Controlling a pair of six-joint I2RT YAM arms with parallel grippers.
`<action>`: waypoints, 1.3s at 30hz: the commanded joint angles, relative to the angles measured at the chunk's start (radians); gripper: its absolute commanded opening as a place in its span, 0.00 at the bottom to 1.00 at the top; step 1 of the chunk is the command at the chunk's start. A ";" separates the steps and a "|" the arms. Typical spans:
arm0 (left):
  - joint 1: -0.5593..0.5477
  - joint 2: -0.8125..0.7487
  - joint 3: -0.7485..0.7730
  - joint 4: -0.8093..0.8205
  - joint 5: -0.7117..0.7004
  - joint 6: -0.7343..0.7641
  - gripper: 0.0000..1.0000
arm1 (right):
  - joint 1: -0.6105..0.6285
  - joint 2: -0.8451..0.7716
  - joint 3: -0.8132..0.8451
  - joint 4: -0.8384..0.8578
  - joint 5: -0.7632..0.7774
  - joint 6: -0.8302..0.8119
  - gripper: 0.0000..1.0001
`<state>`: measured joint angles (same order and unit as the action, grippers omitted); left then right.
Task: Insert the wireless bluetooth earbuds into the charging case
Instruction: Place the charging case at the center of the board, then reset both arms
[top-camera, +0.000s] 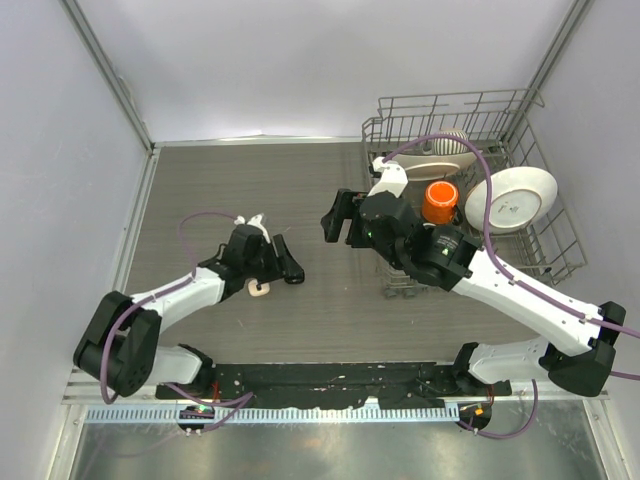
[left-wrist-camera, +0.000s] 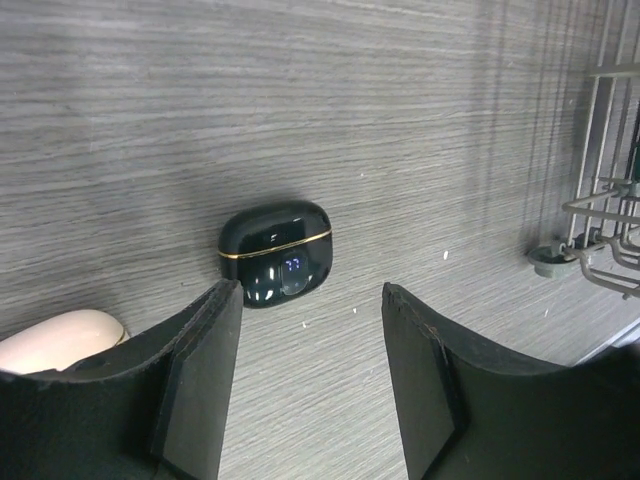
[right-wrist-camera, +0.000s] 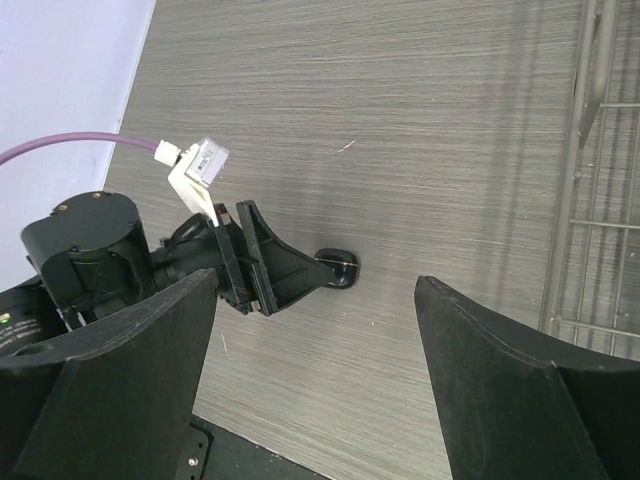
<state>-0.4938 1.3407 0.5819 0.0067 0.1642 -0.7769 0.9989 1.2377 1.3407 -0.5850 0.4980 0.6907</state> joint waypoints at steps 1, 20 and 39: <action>-0.003 -0.074 0.064 -0.066 -0.046 0.036 0.61 | -0.006 0.006 0.023 0.011 0.008 0.000 0.85; -0.003 -0.621 0.033 -0.252 -0.379 0.037 1.00 | -0.039 0.002 0.029 -0.053 0.080 -0.077 0.86; 0.050 -0.589 0.315 -0.504 -0.450 0.189 1.00 | -0.213 0.137 0.253 -0.280 -0.128 -0.384 0.95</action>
<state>-0.4866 0.6552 0.8097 -0.4526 -0.3340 -0.6395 0.7841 1.3125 1.4887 -0.8078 0.5674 0.4133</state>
